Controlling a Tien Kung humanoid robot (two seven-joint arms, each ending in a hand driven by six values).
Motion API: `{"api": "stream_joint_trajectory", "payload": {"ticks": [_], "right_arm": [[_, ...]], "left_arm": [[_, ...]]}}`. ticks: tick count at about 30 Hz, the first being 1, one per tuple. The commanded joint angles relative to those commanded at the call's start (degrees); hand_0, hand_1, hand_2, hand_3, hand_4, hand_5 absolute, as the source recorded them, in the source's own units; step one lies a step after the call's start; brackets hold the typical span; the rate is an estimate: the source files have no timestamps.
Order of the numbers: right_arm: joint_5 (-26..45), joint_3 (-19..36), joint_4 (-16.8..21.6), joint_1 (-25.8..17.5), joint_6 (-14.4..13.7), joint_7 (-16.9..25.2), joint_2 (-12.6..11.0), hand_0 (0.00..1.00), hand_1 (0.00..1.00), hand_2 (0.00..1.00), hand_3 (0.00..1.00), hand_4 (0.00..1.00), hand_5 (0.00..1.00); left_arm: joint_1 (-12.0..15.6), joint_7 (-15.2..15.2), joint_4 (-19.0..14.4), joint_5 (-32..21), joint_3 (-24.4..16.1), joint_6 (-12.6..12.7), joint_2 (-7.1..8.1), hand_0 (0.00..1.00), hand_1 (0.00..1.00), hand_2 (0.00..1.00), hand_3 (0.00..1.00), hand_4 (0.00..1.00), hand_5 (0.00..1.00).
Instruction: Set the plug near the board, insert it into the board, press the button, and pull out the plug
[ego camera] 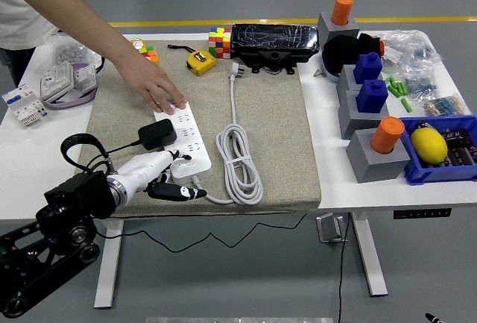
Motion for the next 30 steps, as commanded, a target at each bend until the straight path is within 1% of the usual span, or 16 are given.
{"api": "stream_joint_trajectory", "payload": {"ticks": [4,5,6,11,17,19,24,28,29,30], "right_arm": [[-0.02,0.00,-0.01,-0.13,0.00,0.02,0.01,0.654,0.653,0.658,0.572,0.994,0.556],[-0.04,0.03,-0.02,-0.15,-0.01,0.01,0.02,0.654,0.653,0.658,0.572,0.994,0.556],[-0.05,0.04,-0.03,-0.15,-0.01,0.01,0.02,0.655,0.653,0.658,0.573,0.995,0.557],[-0.11,0.24,-0.13,-0.25,0.00,0.00,0.14,0.655,0.653,0.658,0.573,0.995,0.557],[-0.13,0.42,-0.07,-0.28,-0.02,0.00,0.19,0.656,0.653,0.658,0.573,0.995,0.557],[-0.12,0.39,-0.05,-0.34,-0.01,0.01,0.20,0.655,0.653,0.658,0.573,0.995,0.557],[-0.08,0.44,-0.04,-0.43,0.01,0.01,0.33,0.654,0.653,0.658,0.574,0.995,0.557],[-0.10,0.51,-0.07,-0.49,-0.01,0.02,0.38,0.654,0.653,0.658,0.574,0.995,0.557],[-0.12,0.53,-0.07,-0.48,-0.01,0.02,0.38,0.654,0.653,0.658,0.574,0.995,0.557],[-0.12,0.57,-0.07,-0.47,-0.01,0.02,0.39,0.654,0.653,0.658,0.573,0.995,0.556]], "left_arm": [[-0.08,0.65,0.65,-0.25,0.08,-0.81,-0.07,0.078,0.072,0.113,0.906,0.955,0.685],[-0.06,0.67,0.63,-0.38,0.04,-0.92,-0.03,0.078,0.072,0.113,0.906,0.955,0.685],[-0.07,0.66,0.61,-0.43,0.02,-0.94,0.00,0.079,0.072,0.113,0.886,0.955,0.688],[-0.17,0.94,0.68,-0.57,-0.05,-1.35,0.00,0.079,0.072,0.113,0.886,0.955,0.688],[-0.07,2.07,0.62,-1.02,-0.17,-2.48,-0.11,0.079,0.071,0.113,0.877,0.954,0.689],[-0.10,2.74,0.65,-1.65,-0.27,-3.21,-0.19,0.078,0.071,0.112,0.873,0.953,0.695],[-0.15,3.01,0.38,-2.20,-0.09,-3.73,-0.24,0.078,0.069,0.112,0.864,0.953,0.700],[0.11,1.38,0.05,-1.86,-0.68,-2.39,-0.40,0.078,0.069,0.112,0.864,0.953,0.700],[0.16,0.39,0.06,-1.45,-1.00,-1.49,-0.45,0.078,0.069,0.112,0.864,0.953,0.700],[0.21,-1.22,0.08,-1.13,-1.41,-0.14,-0.49,0.081,0.071,0.114,0.846,0.954,0.700]]}}
